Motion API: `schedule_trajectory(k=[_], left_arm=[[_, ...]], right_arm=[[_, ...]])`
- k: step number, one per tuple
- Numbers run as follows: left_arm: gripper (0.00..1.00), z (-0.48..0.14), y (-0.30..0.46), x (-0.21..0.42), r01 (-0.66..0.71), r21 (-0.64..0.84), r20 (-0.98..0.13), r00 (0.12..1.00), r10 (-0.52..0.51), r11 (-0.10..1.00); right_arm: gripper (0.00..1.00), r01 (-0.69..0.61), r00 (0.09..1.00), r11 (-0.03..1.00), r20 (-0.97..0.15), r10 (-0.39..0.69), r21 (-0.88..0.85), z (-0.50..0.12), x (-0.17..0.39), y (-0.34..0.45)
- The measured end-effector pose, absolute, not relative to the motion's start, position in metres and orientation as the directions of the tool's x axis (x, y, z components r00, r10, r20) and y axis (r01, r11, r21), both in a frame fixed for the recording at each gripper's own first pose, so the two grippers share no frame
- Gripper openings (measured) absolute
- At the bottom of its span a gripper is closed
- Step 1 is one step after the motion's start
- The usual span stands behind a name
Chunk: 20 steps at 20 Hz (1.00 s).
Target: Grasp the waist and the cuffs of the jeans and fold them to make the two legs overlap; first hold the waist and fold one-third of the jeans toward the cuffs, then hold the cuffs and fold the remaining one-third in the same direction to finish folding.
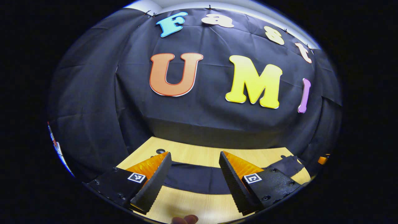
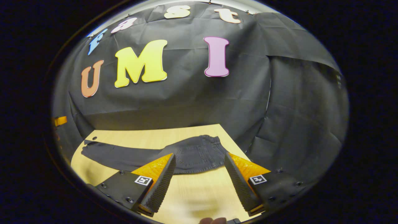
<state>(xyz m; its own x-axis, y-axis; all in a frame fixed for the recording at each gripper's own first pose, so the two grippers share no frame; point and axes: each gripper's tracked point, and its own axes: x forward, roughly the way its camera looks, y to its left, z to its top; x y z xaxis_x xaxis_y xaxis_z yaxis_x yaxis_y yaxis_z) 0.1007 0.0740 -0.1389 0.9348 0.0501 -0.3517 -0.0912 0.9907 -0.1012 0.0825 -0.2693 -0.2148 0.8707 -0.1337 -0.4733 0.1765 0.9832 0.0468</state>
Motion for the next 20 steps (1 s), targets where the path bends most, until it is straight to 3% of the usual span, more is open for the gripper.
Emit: schedule_trajectory(k=[5, 8, 9, 10, 12, 13, 15, 16, 17, 18, 20], left_arm=[[0.99, -0.148, 0.048, 0.082, -0.09, -0.131, -0.415, 0.91, 0.027, 0.987], [0.99, -0.141, 0.042, 0.084, -0.09, -0.112, -0.421, 0.906, 0.035, 0.99], [0.99, -0.14, 0.04, 0.083, -0.087, -0.093, -0.428, 0.903, 0.039, 0.992], [0.99, -0.139, 0.04, 0.083, -0.089, -0.071, -0.433, 0.9, 0.05, 0.993], [0.99, -0.136, 0.037, 0.086, -0.102, -0.051, -0.436, 0.897, 0.07, 0.994], [0.99, -0.137, 0.035, 0.085, -0.112, -0.052, -0.445, 0.892, 0.077, 0.992], [0.99, -0.142, 0.03, 0.083, -0.12, -0.05, -0.468, 0.88, 0.083, 0.992], [0.99, -0.143, 0.028, 0.083, -0.119, -0.041, -0.473, 0.877, 0.086, 0.992], [0.99, -0.146, 0.028, 0.084, -0.119, -0.029, -0.479, 0.873, 0.091, 0.992], [0.99, -0.149, 0.028, 0.083, -0.125, -0.018, -0.489, 0.867, 0.1, 0.992], [0.99, -0.155, 0.028, 0.084, -0.141, -0.021, -0.509, 0.853, 0.111, 0.99]], right_arm=[[0.97, 0.255, 0.835, 0.956, -0.532, -0.14, 0.148, -0.248, 0.083, -0.296], [0.94, 0.349, 0.802, 0.904, -0.577, -0.151, 0.248, -0.288, 0.112, -0.324], [0.99, 0.374, 0.793, 0.884, -0.592, -0.148, 0.28, -0.302, 0.122, -0.333], [0.94, 0.402, 0.782, 0.859, -0.606, -0.142, 0.317, -0.321, 0.136, -0.341], [0.94, 0.45, 0.766, 0.815, -0.627, -0.142, 0.366, -0.35, 0.161, -0.358], [0.99, 0.474, 0.757, 0.795, -0.637, -0.148, 0.378, -0.365, 0.172, -0.367], [0.94, 0.509, 0.735, 0.765, -0.662, -0.147, 0.395, -0.393, 0.188, -0.378], [0.99, 0.524, 0.726, 0.751, -0.672, -0.146, 0.402, -0.402, 0.196, -0.381], [0.94, 0.537, 0.719, 0.736, -0.68, -0.144, 0.412, -0.409, 0.204, -0.382], [0.99, 0.547, 0.719, 0.723, -0.679, -0.149, 0.421, -0.414, 0.211, -0.385], [0.99, 0.552, 0.72, 0.717, -0.677, -0.153, 0.425, -0.425, 0.22, -0.391]])
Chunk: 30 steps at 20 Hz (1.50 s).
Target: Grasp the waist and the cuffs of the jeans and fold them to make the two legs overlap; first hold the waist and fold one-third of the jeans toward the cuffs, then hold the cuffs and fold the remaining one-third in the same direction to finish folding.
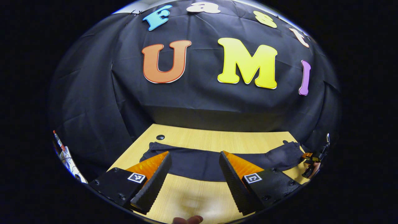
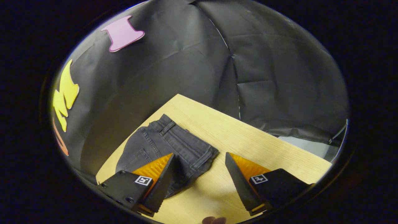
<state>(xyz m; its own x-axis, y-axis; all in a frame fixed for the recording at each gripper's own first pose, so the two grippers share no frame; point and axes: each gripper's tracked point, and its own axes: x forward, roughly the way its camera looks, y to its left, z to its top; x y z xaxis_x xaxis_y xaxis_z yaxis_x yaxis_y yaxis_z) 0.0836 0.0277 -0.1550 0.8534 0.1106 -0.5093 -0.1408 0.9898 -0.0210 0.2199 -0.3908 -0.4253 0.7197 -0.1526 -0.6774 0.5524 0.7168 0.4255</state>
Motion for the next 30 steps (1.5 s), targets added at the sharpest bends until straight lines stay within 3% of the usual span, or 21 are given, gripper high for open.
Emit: schedule_trajectory(k=[1, 3, 4, 5, 6, 7, 8, 9, 10, 13, 15, 23, 30], left_arm=[[0.99, -0.158, 0.027, 0.084, -0.148, -0.026, -0.517, 0.849, 0.113, 0.989], [0.99, -0.159, 0.027, 0.085, -0.157, -0.029, -0.519, 0.846, 0.12, 0.987], [0.99, -0.162, 0.026, 0.085, -0.157, -0.029, -0.523, 0.844, 0.119, 0.987], [0.99, -0.165, 0.026, 0.085, -0.157, -0.029, -0.529, 0.84, 0.118, 0.987], [0.99, -0.167, 0.025, 0.083, -0.159, -0.032, -0.536, 0.836, 0.117, 0.987], [0.99, -0.17, 0.025, 0.084, -0.162, -0.037, -0.542, 0.832, 0.117, 0.986], [0.99, -0.172, 0.026, 0.084, -0.167, -0.044, -0.548, 0.829, 0.116, 0.985], [0.99, -0.174, 0.027, 0.083, -0.173, -0.051, -0.553, 0.825, 0.117, 0.984], [0.99, -0.175, 0.028, 0.082, -0.179, -0.056, -0.556, 0.823, 0.119, 0.982], [0.99, -0.178, 0.036, 0.081, -0.198, -0.069, -0.56, 0.819, 0.126, 0.978], [0.99, -0.177, 0.042, 0.078, -0.213, -0.079, -0.561, 0.817, 0.133, 0.974], [0.99, -0.172, 0.069, 0.064, -0.276, -0.154, -0.523, 0.838, 0.158, 0.949], [0.98, -0.167, 0.115, 0.035, -0.356, -0.206, -0.502, 0.838, 0.213, 0.912]], right_arm=[[0.94, 0.55, 0.722, 0.717, -0.676, -0.149, 0.429, -0.428, 0.223, -0.392], [1.0, 0.539, 0.726, 0.722, -0.674, -0.137, 0.433, -0.422, 0.225, -0.387], [0.94, 0.533, 0.729, 0.73, -0.67, -0.141, 0.427, -0.422, 0.23, -0.39], [0.98, 0.521, 0.733, 0.745, -0.666, -0.14, 0.416, -0.423, 0.232, -0.389], [0.94, 0.509, 0.737, 0.758, -0.662, -0.138, 0.408, -0.426, 0.239, -0.389], [0.99, 0.497, 0.738, 0.771, -0.662, -0.133, 0.398, -0.429, 0.243, -0.388], [0.97, 0.493, 0.732, 0.78, -0.668, -0.132, 0.386, -0.431, 0.244, -0.388], [0.86, 0.484, 0.732, 0.791, -0.669, -0.133, 0.373, -0.429, 0.245, -0.389], [0.82, 0.471, 0.723, 0.799, -0.683, -0.106, 0.375, -0.435, 0.243, -0.381], [0.27, 0.461, 0.712, 0.811, -0.696, -0.097, 0.359, -0.43, 0.243, -0.377], [0.17, 0.457, 0.708, 0.819, -0.699, -0.1, 0.346, -0.418, 0.239, -0.375], [0.16, 0.303, 0.813, 0.898, -0.578, -0.069, 0.319, -0.299, 0.237, -0.339], [0.12, 0.063, 0.904, 0.946, -0.419, 0.081, 0.318, -0.203, 0.234, -0.251]])
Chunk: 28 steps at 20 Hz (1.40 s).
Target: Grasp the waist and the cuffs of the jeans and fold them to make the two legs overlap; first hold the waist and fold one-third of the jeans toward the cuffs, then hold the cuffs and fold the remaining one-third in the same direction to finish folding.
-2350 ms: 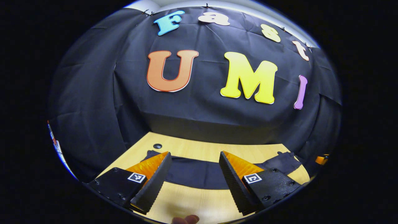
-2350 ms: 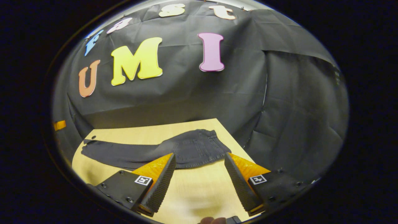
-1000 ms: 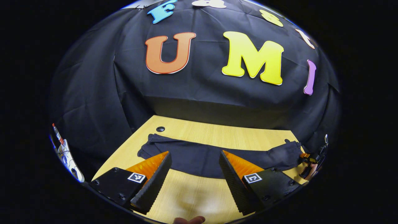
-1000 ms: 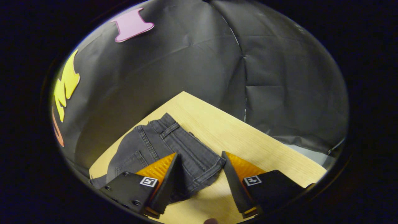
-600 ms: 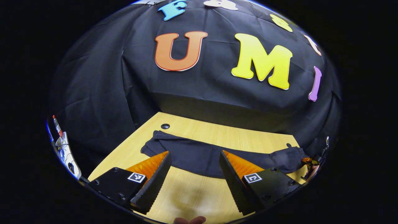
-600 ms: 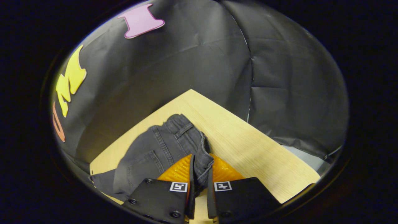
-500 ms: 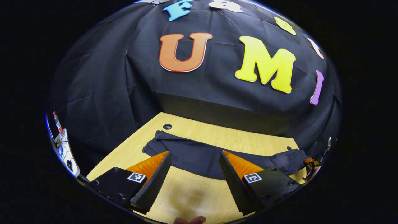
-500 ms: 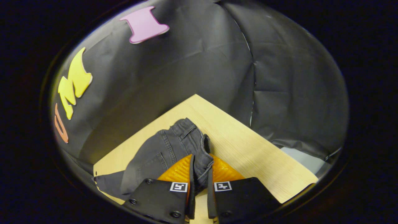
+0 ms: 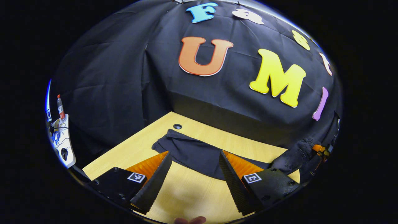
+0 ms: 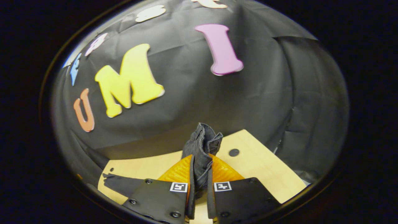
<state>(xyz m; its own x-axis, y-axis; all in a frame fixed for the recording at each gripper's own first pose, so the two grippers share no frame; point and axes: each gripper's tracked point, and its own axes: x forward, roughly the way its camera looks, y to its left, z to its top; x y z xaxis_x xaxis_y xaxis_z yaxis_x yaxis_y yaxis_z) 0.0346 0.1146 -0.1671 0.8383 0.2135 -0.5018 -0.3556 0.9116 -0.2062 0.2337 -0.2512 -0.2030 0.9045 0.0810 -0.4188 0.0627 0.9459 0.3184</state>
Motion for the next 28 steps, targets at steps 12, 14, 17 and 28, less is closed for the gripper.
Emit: schedule_trajectory(k=[12, 14, 17, 28], left_arm=[[0.98, -0.141, 0.215, -0.052, -0.543, -0.269, -0.506, 0.782, 0.363, 0.796], [0.98, -0.141, 0.228, -0.069, -0.568, -0.248, -0.509, 0.766, 0.393, 0.785], [0.98, -0.147, 0.241, -0.094, -0.605, -0.23, -0.53, 0.735, 0.423, 0.763], [0.98, -0.151, 0.242, -0.11, -0.605, -0.252, -0.537, 0.737, 0.41, 0.755]], right_arm=[[0.16, -0.273, 0.785, 0.906, -0.469, 0.404, 0.322, -0.248, 0.22, 0.061], [0.06, -0.299, 0.752, 0.916, -0.524, 0.399, 0.268, -0.288, 0.209, 0.097], [0.06, -0.358, 0.665, 0.907, -0.622, 0.413, 0.219, -0.353, 0.187, 0.128], [0.43, -0.443, 0.564, 0.86, -0.666, 0.488, 0.255, -0.388, 0.139, 0.157]])
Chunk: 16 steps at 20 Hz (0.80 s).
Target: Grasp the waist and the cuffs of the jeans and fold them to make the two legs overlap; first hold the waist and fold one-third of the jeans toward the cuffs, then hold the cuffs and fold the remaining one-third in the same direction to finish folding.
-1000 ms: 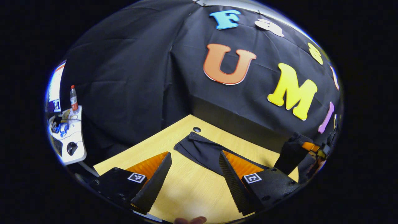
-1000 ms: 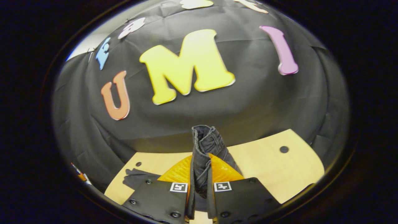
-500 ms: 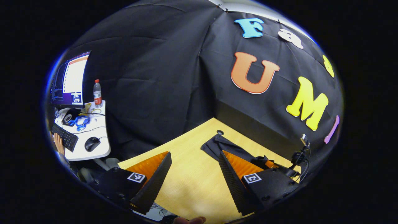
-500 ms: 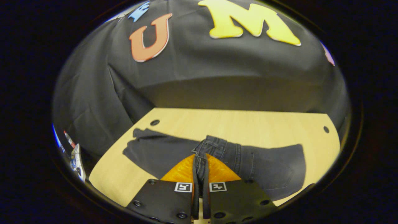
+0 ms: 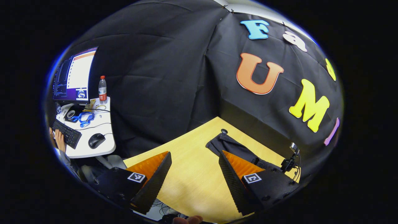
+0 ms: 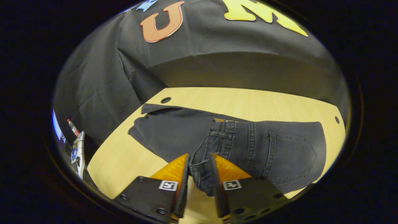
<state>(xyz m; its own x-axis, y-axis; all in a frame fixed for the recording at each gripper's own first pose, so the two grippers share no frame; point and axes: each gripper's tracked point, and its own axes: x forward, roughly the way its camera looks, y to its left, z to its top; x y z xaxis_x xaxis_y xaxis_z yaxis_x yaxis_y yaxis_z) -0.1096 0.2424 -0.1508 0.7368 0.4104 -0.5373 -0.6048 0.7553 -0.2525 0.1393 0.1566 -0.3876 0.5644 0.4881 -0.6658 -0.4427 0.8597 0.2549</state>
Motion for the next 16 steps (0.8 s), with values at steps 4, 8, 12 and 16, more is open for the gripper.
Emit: schedule_trajectory(k=[4, 8, 12, 16], left_arm=[[0.98, -0.153, 0.229, -0.096, -0.563, -0.282, -0.536, 0.764, 0.358, 0.777], [0.99, -0.161, 0.222, -0.076, -0.521, -0.335, -0.53, 0.793, 0.3, 0.785], [0.99, -0.184, 0.207, -0.039, -0.455, -0.479, -0.52, 0.836, 0.175, 0.751], [0.99, -0.227, 0.199, -0.004, -0.464, -0.683, -0.54, 0.841, 0.038, 0.564]], right_arm=[[0.81, -0.453, 0.6, 0.849, -0.611, 0.517, 0.273, -0.345, 0.133, 0.144], [0.98, -0.47, 0.634, 0.841, -0.562, 0.532, 0.267, -0.291, 0.116, 0.11], [0.93, -0.48, 0.677, 0.845, -0.514, 0.527, 0.233, -0.229, 0.094, 0.063], [0.98, -0.434, 0.73, 0.876, -0.489, 0.478, 0.21, -0.183, 0.083, 0.007]])
